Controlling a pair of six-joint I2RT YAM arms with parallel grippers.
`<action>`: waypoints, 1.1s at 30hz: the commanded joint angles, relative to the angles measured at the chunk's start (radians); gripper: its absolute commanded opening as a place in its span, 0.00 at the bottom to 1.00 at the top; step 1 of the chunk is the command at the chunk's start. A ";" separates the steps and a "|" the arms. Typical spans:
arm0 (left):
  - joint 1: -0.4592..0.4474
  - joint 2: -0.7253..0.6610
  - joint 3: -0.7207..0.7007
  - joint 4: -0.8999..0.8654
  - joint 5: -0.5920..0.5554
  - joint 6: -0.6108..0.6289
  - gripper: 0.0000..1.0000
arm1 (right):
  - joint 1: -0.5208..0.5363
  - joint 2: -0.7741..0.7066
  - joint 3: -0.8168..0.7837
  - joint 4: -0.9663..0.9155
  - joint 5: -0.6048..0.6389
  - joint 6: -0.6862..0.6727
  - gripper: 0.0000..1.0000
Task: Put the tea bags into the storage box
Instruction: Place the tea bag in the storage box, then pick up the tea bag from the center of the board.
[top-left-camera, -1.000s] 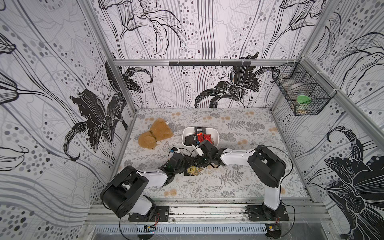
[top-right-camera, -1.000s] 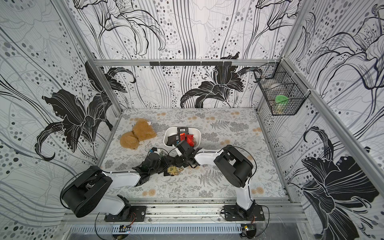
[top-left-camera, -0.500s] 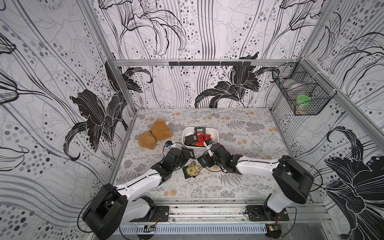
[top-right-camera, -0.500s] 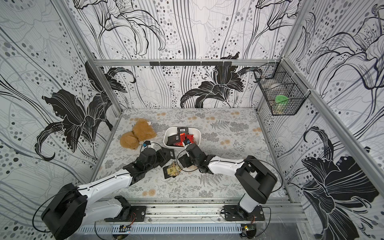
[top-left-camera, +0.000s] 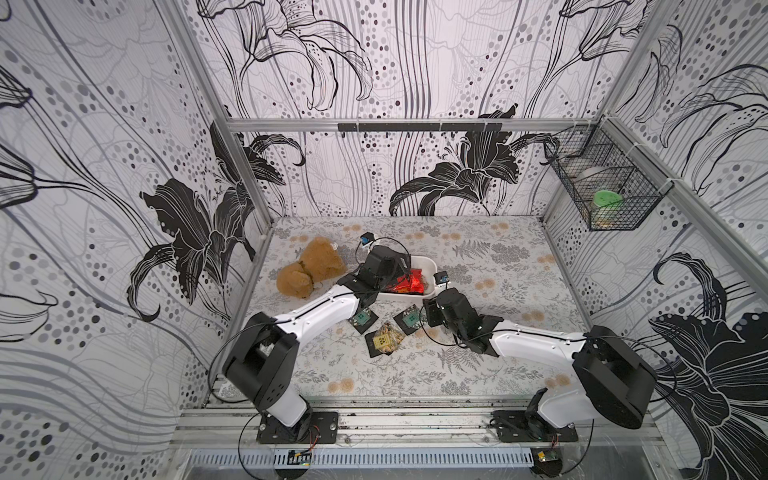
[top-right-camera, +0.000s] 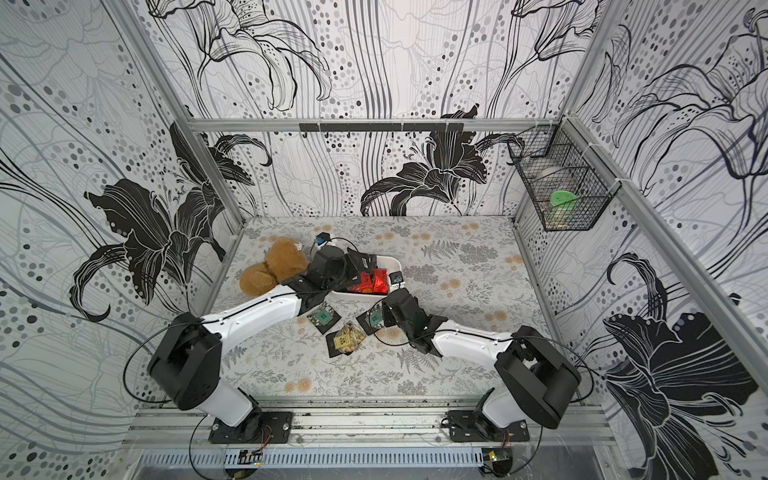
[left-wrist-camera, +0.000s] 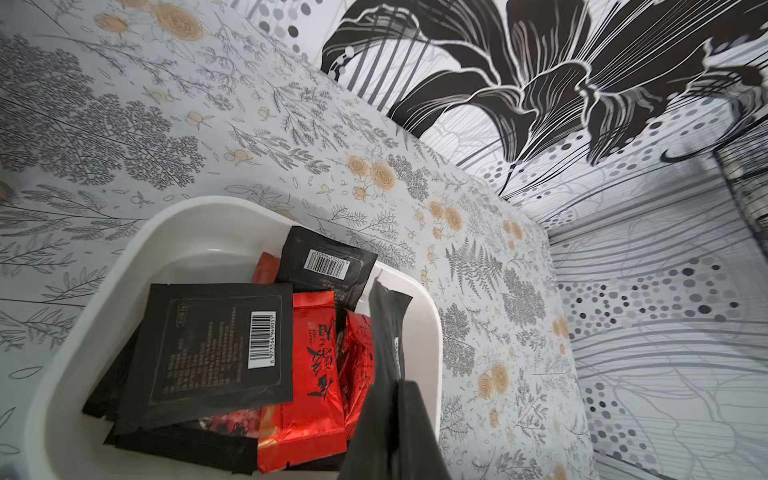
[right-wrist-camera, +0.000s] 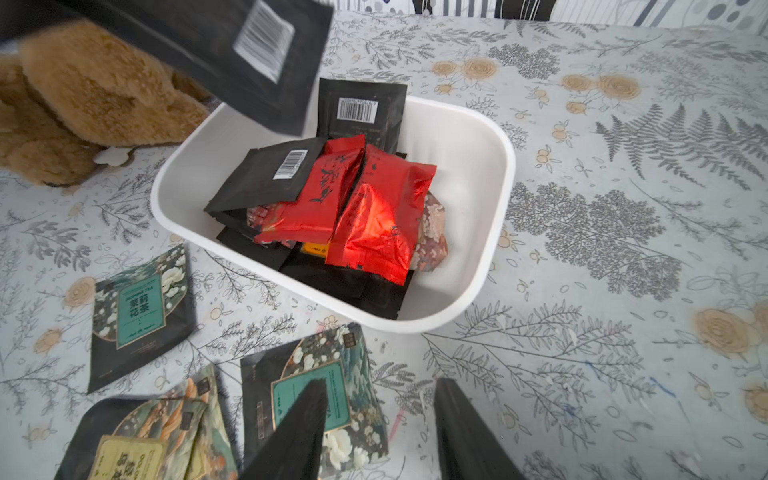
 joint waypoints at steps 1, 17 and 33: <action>-0.004 0.052 0.053 -0.045 -0.014 0.034 0.08 | -0.015 -0.027 -0.024 0.037 -0.031 0.027 0.47; 0.025 -0.301 -0.250 -0.113 -0.248 0.001 0.91 | -0.020 0.011 -0.002 0.101 -0.306 -0.049 0.46; -0.093 -0.662 -0.798 -0.036 0.045 -0.202 0.66 | 0.067 0.271 0.215 -0.125 -0.491 -0.150 0.37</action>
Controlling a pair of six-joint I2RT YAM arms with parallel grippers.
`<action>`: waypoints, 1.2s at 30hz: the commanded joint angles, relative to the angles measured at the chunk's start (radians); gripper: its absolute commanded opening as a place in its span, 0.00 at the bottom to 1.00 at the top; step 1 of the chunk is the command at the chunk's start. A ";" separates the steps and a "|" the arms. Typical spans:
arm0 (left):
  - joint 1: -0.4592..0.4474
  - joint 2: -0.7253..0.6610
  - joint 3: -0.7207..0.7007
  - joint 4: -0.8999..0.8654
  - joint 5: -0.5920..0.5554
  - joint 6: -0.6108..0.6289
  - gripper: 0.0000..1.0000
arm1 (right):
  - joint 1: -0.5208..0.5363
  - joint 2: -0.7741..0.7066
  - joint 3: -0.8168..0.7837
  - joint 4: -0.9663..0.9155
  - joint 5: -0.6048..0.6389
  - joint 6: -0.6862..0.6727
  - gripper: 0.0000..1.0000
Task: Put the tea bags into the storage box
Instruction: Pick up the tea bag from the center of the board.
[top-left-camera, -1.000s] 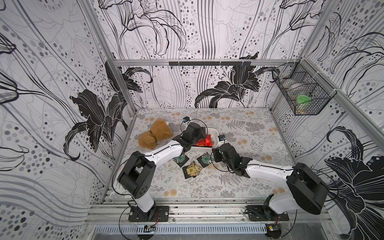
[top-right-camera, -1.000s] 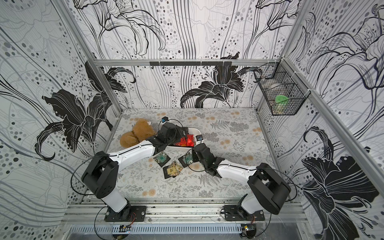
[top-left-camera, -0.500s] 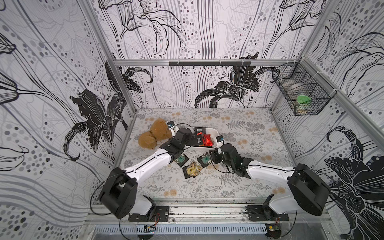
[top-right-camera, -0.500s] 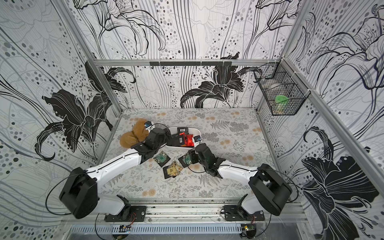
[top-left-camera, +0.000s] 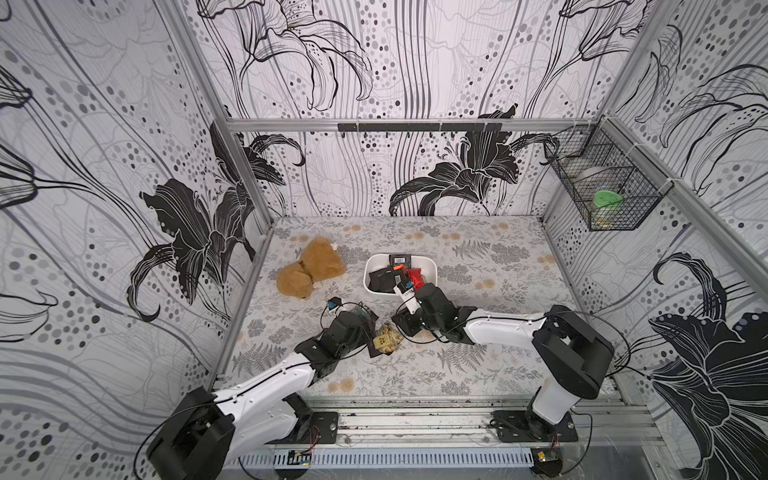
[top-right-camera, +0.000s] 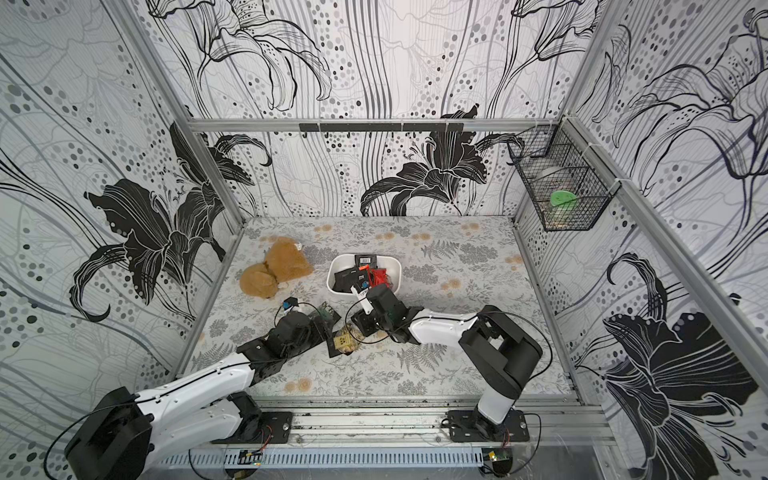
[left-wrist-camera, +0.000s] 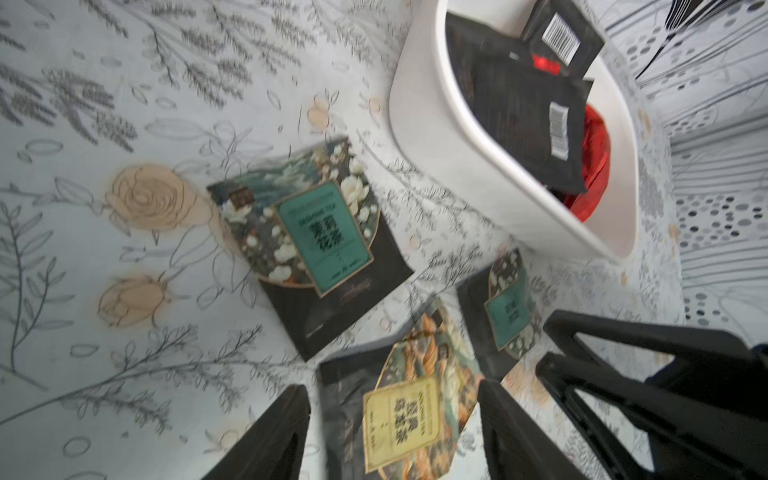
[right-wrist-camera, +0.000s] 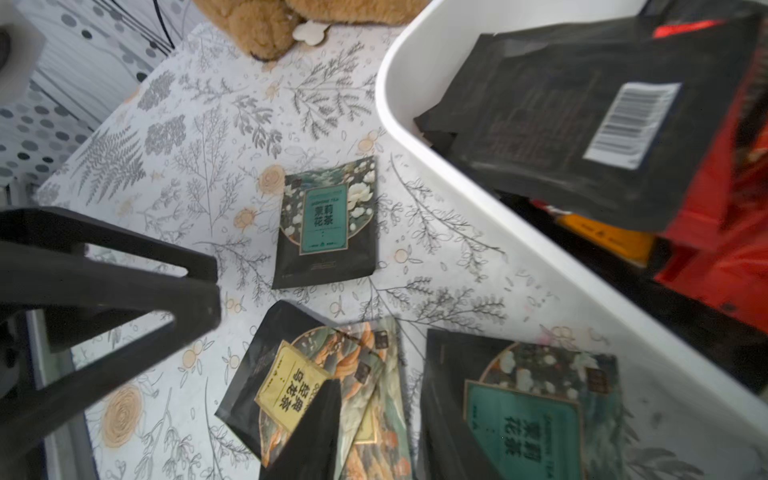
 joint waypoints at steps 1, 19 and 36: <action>-0.028 -0.049 -0.062 0.060 0.009 -0.083 0.64 | 0.009 0.040 0.035 -0.091 -0.023 -0.044 0.37; -0.092 0.093 -0.109 0.179 0.014 -0.163 0.61 | 0.035 0.204 0.180 -0.260 -0.003 -0.122 0.25; -0.128 0.062 -0.176 0.283 0.035 -0.248 0.52 | 0.040 0.225 0.199 -0.283 0.019 -0.123 0.22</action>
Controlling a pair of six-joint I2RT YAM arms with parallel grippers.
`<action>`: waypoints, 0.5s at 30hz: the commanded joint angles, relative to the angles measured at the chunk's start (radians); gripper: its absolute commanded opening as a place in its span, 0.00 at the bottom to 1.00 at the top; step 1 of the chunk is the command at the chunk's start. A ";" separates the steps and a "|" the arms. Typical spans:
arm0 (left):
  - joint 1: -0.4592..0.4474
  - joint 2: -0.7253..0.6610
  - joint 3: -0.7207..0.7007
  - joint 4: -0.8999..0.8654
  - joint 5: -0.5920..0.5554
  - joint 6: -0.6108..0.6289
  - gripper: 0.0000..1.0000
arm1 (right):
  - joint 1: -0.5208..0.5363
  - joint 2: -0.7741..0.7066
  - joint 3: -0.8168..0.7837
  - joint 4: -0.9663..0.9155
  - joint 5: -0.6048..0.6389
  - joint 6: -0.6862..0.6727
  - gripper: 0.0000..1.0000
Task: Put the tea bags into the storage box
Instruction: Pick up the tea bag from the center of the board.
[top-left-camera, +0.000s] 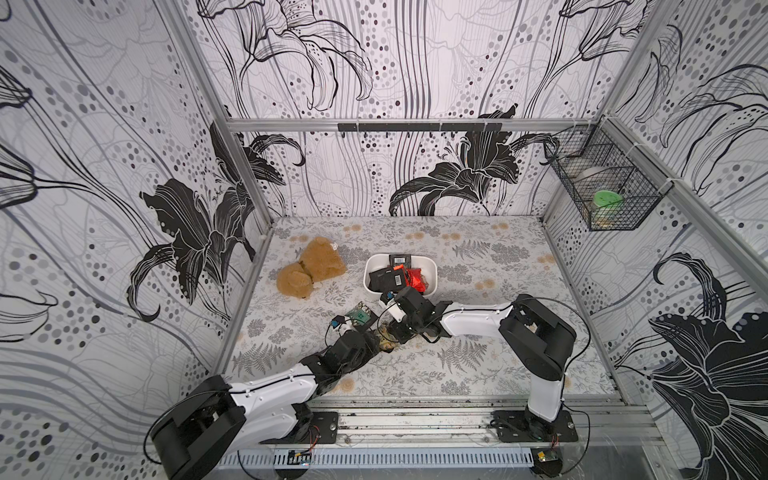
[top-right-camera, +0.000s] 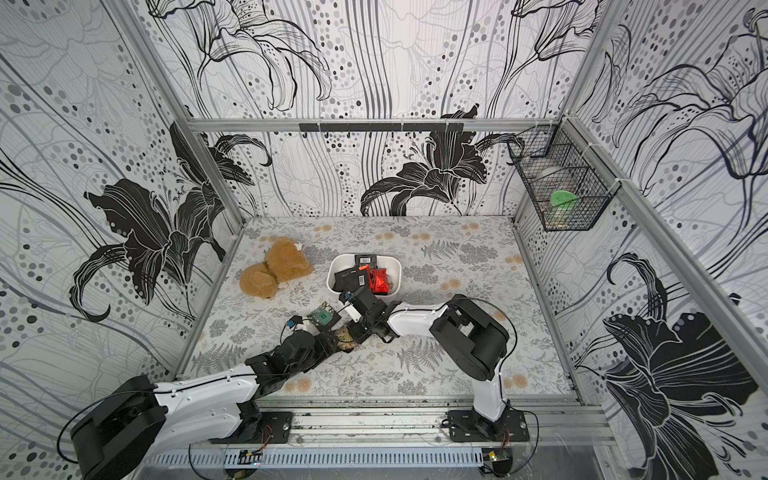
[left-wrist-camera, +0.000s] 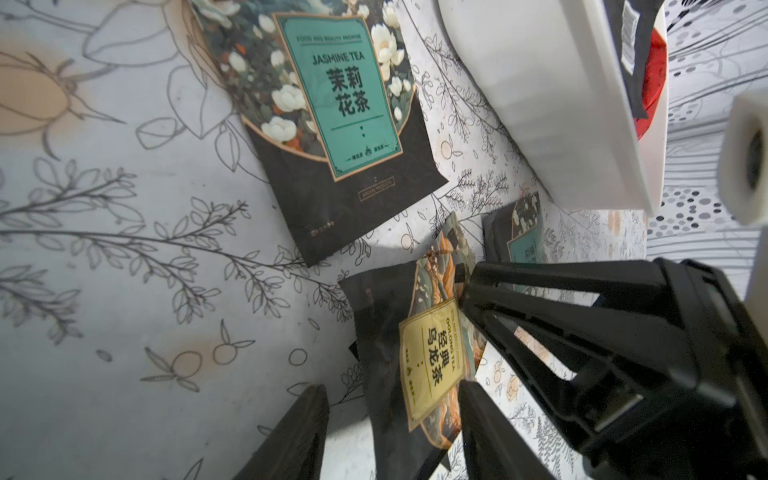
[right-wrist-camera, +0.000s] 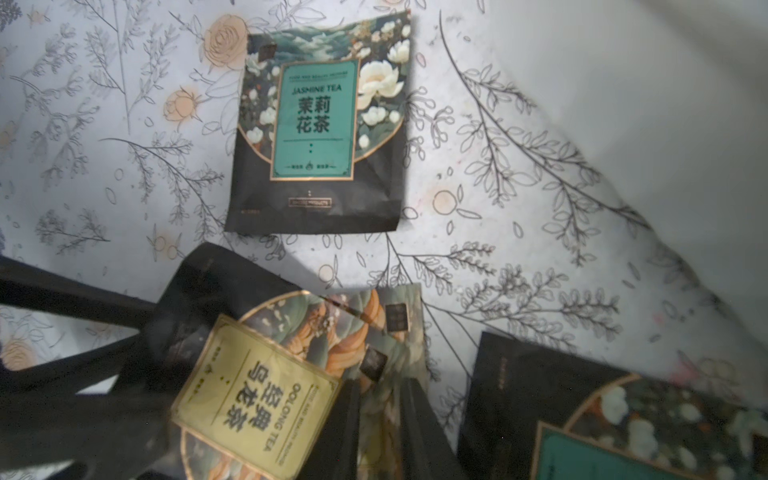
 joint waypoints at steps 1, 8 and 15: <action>-0.006 -0.013 -0.028 0.059 0.027 -0.035 0.51 | 0.008 0.030 0.012 -0.063 0.022 -0.013 0.21; -0.009 -0.095 -0.005 0.008 0.005 -0.033 0.48 | 0.008 0.030 0.014 -0.067 0.023 -0.012 0.21; -0.009 -0.150 -0.040 0.069 -0.005 -0.071 0.42 | 0.008 0.025 0.014 -0.066 0.026 -0.011 0.21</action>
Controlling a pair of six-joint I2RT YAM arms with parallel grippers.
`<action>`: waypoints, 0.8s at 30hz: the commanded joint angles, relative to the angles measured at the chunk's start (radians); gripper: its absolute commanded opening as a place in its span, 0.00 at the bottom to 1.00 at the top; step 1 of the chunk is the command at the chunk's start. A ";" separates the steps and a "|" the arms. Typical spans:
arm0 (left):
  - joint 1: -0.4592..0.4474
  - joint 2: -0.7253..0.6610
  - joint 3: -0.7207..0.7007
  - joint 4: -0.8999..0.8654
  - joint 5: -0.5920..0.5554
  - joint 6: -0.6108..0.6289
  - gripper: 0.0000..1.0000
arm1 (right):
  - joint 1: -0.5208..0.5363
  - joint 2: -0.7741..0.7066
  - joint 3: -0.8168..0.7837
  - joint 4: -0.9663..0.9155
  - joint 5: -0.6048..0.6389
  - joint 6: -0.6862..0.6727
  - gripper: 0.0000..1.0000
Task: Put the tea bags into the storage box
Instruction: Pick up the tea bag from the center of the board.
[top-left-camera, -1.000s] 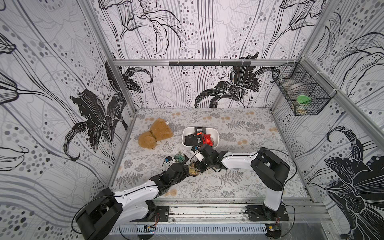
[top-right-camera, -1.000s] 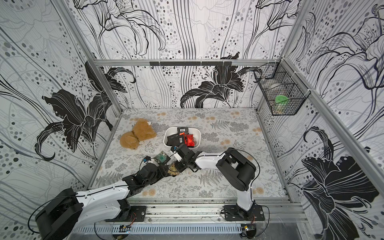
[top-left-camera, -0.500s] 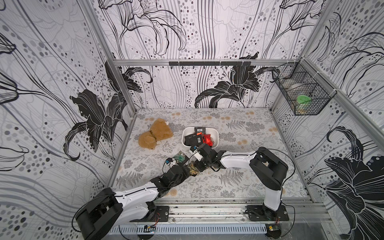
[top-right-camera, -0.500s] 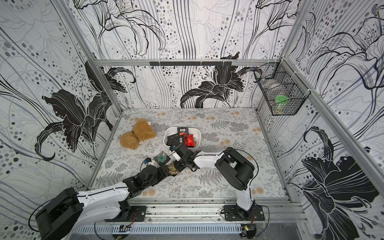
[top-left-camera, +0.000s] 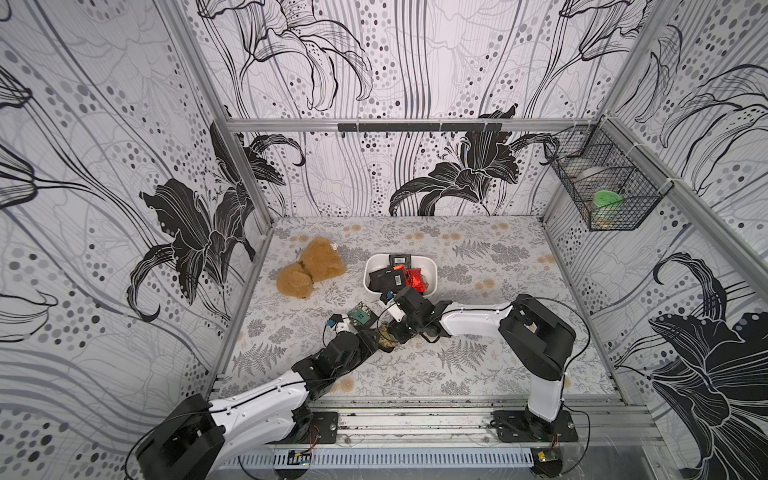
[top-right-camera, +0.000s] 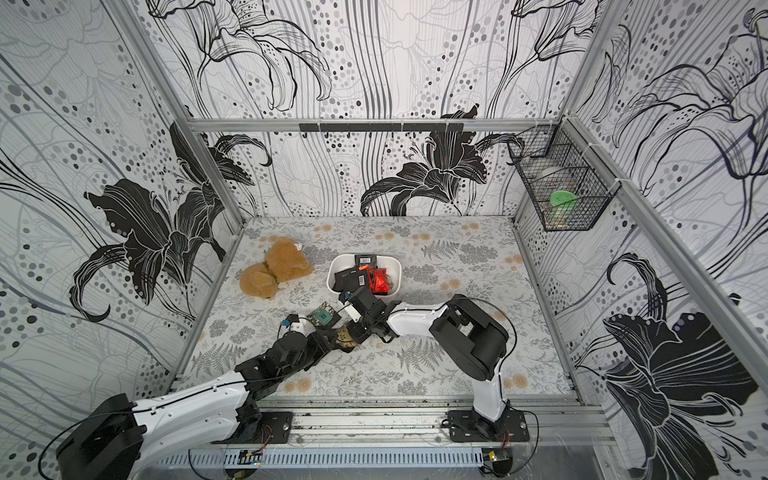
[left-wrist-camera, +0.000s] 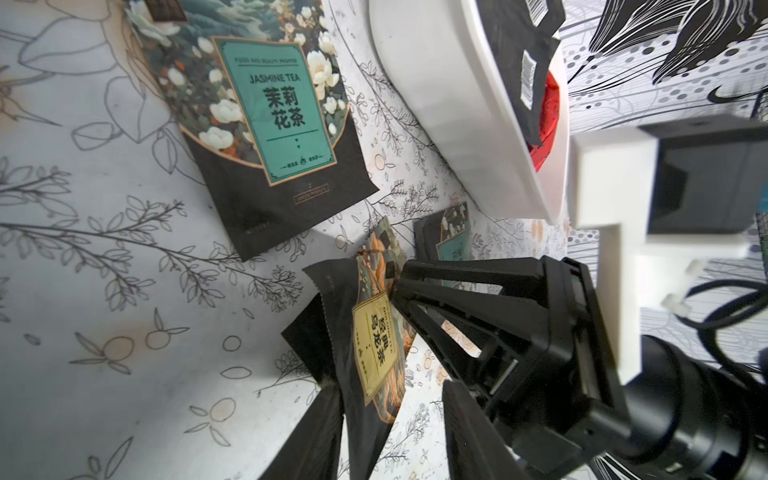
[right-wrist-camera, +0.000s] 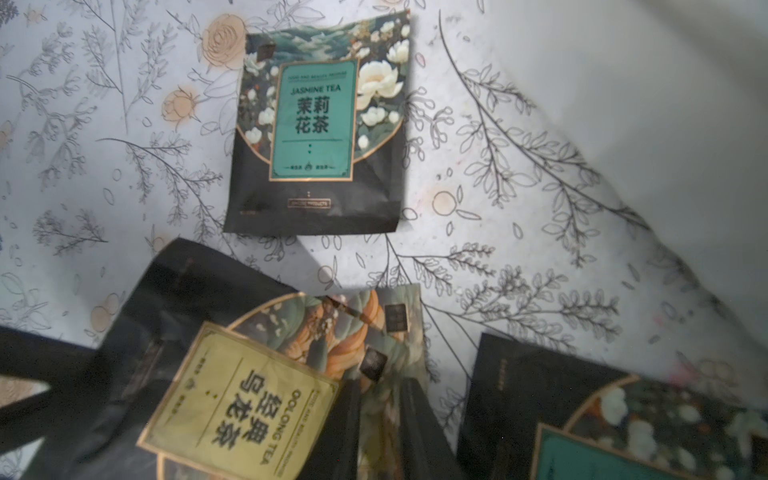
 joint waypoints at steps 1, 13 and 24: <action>-0.008 0.002 -0.027 0.064 -0.019 -0.022 0.42 | 0.007 0.022 0.008 -0.059 0.024 -0.012 0.21; -0.008 0.220 0.023 0.234 0.029 -0.018 0.32 | 0.008 0.007 0.001 -0.046 0.008 -0.007 0.21; -0.007 0.246 0.077 0.160 0.000 0.012 0.00 | 0.007 -0.090 -0.075 0.025 0.104 0.017 0.21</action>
